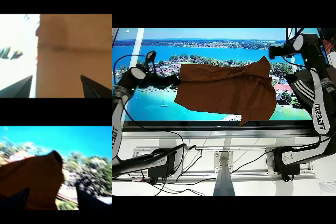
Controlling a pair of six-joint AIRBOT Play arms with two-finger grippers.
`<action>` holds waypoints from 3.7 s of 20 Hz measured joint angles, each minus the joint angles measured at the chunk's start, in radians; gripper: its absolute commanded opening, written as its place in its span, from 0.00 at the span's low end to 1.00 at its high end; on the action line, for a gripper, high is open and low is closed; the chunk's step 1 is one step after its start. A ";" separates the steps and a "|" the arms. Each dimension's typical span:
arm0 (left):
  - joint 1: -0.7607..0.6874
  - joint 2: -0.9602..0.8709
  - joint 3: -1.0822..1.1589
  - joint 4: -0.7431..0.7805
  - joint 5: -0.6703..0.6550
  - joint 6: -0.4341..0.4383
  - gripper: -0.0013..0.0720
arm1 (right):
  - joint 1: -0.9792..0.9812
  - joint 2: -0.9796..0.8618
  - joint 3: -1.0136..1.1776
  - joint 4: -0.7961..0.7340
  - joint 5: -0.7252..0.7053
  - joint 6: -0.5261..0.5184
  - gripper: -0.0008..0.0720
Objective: Fold the clothes and pants, and hang the long-sleeved shirts on hangers.
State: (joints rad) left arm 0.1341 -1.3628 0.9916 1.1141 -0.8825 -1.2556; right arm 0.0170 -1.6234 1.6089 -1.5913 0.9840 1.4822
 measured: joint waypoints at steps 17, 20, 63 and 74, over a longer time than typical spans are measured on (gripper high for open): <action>0.145 -0.154 -0.053 -0.248 -0.287 0.525 0.72 | -0.367 0.025 0.001 -0.002 0.414 -0.085 0.63; 0.143 -0.157 -0.053 -0.249 -0.372 0.561 0.68 | -0.414 0.041 0.001 0.029 0.431 -0.088 0.63; 0.217 -0.330 -0.094 -0.158 -0.533 0.417 0.05 | -0.565 0.131 -0.738 0.534 0.337 -0.436 0.58; 0.216 -0.311 -0.084 -0.193 -0.506 0.379 0.05 | -0.449 0.132 -0.822 0.697 0.193 -0.554 0.03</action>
State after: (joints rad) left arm 0.3504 -1.6741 0.9081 0.9215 -1.3888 -0.8764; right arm -0.4320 -1.4914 0.7864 -0.8944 1.1774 0.9287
